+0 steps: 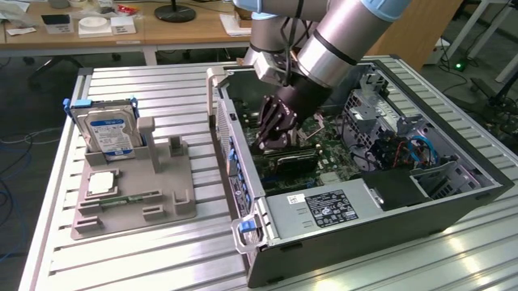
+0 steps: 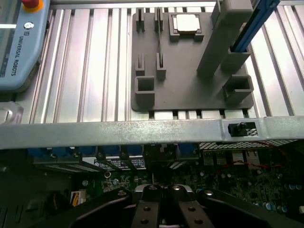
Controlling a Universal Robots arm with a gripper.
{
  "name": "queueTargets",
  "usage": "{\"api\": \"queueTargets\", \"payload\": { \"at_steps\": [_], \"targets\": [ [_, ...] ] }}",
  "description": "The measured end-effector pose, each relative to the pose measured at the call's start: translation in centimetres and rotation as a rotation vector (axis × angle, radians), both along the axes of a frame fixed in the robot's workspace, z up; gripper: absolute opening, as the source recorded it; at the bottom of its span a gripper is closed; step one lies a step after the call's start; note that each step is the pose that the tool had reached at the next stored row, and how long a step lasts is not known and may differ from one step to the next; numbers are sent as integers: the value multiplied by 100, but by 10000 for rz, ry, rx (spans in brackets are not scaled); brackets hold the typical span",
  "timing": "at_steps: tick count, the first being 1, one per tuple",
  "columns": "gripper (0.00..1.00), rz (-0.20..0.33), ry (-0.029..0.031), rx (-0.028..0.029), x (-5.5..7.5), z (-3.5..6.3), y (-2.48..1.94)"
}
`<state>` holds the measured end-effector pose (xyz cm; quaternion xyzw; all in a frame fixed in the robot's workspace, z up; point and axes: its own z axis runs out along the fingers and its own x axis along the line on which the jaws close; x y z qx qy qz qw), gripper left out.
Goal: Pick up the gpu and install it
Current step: 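Press down on the gpu until it lock into place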
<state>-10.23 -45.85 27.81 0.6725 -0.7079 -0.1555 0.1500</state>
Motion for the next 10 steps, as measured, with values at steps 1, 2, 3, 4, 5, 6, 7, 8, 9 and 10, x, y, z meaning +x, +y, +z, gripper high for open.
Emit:
{"api": "queueTargets", "payload": {
  "at_steps": [1, 2, 3, 4, 5, 6, 7, 8, 9, 10],
  "targets": [
    [11, 1, 2, -3, 0, 1, 31],
    [11, 1, 2, -4, 0, 1, 50],
    [11, 2, 1, -2, 0, -1, 55],
    [11, 2, 1, -2, -2, -1, 54],
    [11, 0, 1, -4, -7, -1, 55],
    [11, 0, 2, -4, -11, -1, 55],
    [11, 1, 2, -2, -19, -2, 55],
    [11, 1, 3, -1, -30, -3, 55],
    [11, 2, 4, -2, -38, -3, 55],
    [11, 2, 6, -3, -48, -4, 54]
  ]
}}
